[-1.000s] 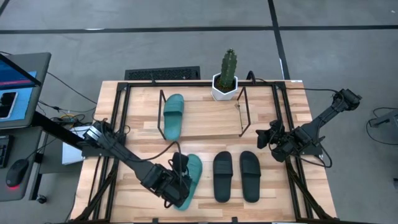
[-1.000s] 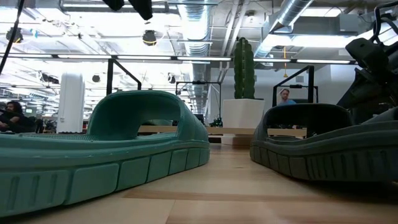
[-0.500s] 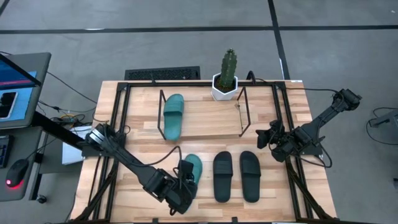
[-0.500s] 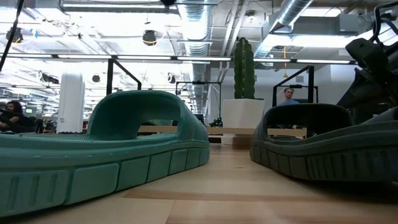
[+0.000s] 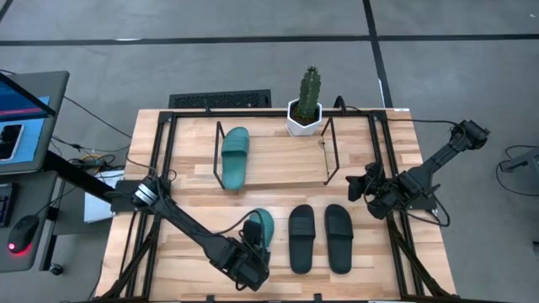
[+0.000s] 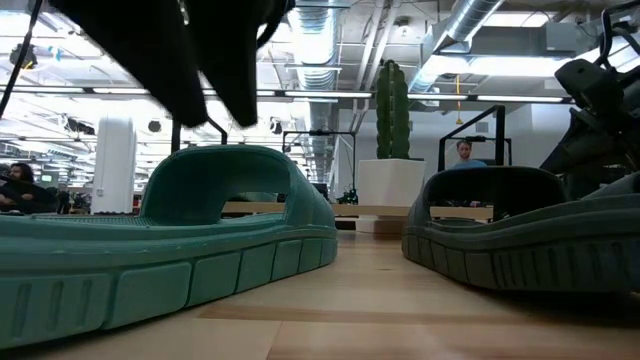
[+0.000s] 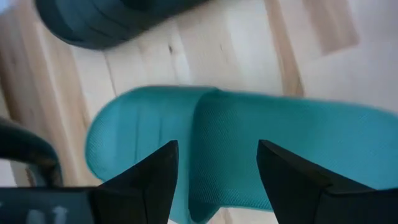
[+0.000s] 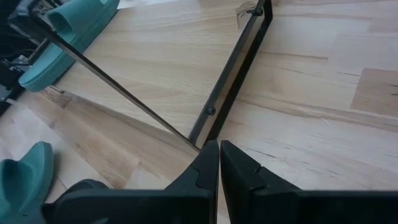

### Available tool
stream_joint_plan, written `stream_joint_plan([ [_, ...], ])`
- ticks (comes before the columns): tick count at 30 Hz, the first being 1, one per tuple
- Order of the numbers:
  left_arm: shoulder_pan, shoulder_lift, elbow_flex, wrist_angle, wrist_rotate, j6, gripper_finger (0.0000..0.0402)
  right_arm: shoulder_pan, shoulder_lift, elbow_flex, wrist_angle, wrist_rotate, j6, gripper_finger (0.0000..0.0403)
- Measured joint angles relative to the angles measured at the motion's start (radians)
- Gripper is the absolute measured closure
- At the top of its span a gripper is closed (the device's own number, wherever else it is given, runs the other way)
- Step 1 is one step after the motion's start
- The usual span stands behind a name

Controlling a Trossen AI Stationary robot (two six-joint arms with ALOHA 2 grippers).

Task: Pick and place slides into the shelf
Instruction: Put the light blue slipper on the shelf

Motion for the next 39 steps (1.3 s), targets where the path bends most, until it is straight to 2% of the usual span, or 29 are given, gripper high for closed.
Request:
stream_joint_plan([
  [7, 0.031, 0.005, 0.0, -0.069, -0.068, 0.021, 0.0196, 0.0, 0.0, 0.0, 0.005, -0.001, 0.0, 0.0395],
  [16, 0.083, 0.005, 0.0, -0.074, -0.01, 0.074, 0.0196, 0.0, 0.0, 0.0, 0.005, -0.003, 0.0, 0.0395],
  [21, 0.095, 0.004, 0.0, -0.067, 0.055, 0.078, 0.0196, 0.0, 0.0, 0.0, 0.005, -0.003, 0.0, 0.0395],
  [39, 0.107, 0.004, -0.002, -0.038, 0.065, 0.078, 0.0196, 0.0, 0.0, 0.0, 0.005, -0.003, 0.0, 0.0395],
])
